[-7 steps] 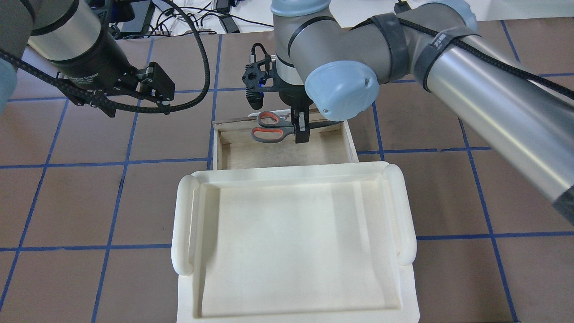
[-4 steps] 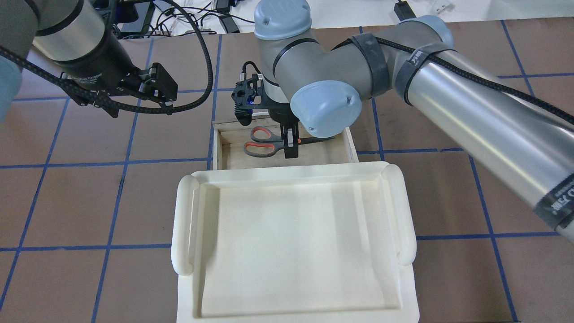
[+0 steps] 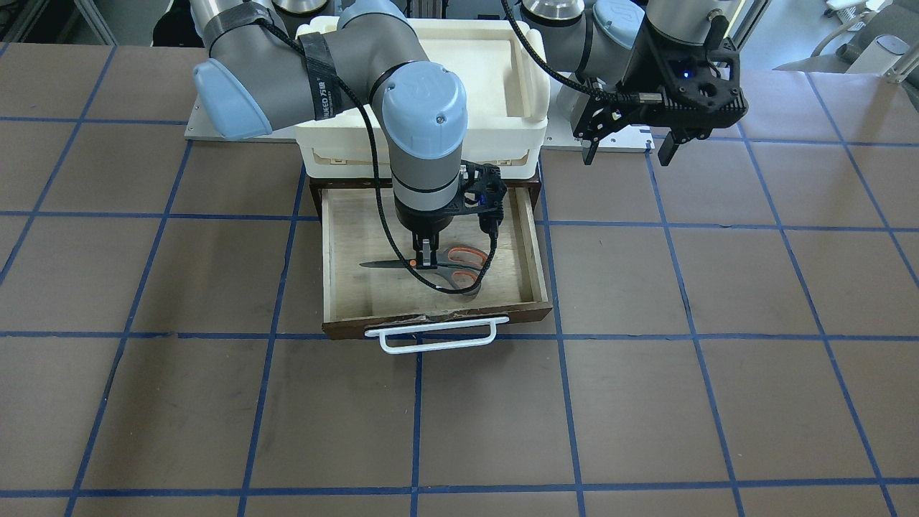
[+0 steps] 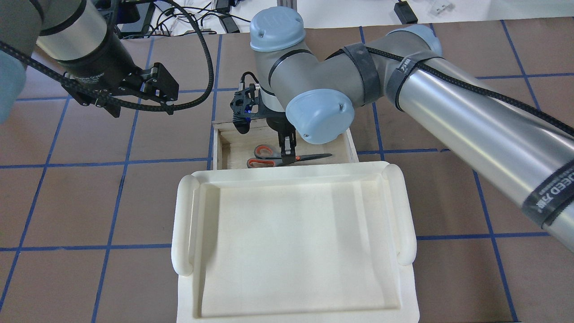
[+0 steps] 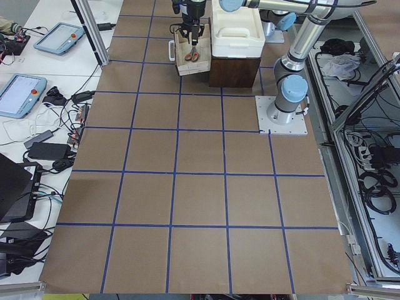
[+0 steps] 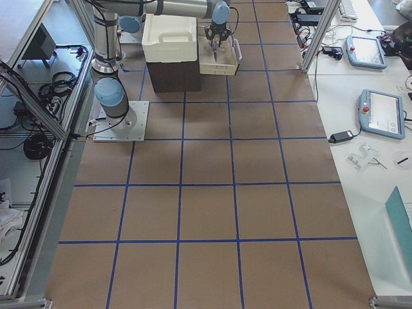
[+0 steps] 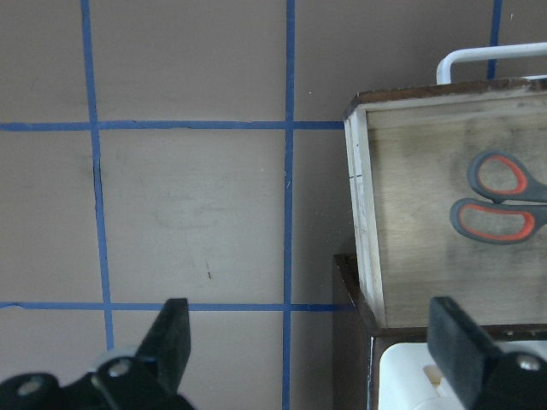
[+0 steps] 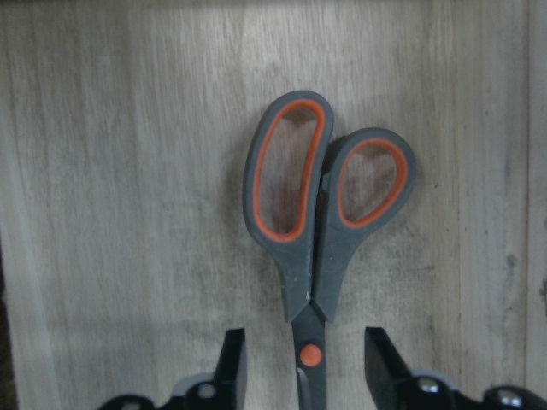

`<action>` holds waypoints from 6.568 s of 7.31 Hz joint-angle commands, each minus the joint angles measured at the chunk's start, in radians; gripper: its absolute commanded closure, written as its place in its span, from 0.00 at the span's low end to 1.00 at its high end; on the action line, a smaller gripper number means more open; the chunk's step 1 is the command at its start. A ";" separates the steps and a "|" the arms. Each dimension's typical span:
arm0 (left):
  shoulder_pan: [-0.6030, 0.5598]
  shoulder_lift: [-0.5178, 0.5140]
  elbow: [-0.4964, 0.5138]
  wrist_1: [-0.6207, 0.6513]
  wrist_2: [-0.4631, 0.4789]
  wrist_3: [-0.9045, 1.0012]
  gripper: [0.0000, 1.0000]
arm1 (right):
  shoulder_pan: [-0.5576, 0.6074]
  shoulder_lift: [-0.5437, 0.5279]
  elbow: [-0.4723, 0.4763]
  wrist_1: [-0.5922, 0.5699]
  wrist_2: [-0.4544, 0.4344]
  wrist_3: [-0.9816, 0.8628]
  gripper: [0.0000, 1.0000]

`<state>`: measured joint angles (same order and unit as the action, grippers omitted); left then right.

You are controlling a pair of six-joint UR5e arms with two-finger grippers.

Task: Put scissors in drawer and close it
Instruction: 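Lower the scissors into the drawer and open the right gripper, then raise the right gripper away from the drawer, then reach the left gripper to the drawer's white handle, then lift the left gripper and move it above the drawer front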

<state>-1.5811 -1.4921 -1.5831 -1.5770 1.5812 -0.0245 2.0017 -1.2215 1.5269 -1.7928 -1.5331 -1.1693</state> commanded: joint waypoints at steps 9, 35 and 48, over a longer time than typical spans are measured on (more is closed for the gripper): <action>0.003 0.007 0.000 -0.001 0.006 0.002 0.00 | -0.322 -0.229 -0.017 -0.002 -0.026 1.011 0.00; -0.369 -0.484 0.125 0.371 -0.032 -0.468 0.00 | -0.449 -0.375 0.055 0.204 -0.024 1.182 0.00; -0.300 -0.740 0.250 0.448 0.034 -0.436 0.01 | -0.451 -0.391 0.062 0.236 -0.025 1.179 0.00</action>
<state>-1.8855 -2.2153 -1.3337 -1.1290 1.6233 -0.4588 1.5509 -1.6122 1.5888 -1.5570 -1.5585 0.0104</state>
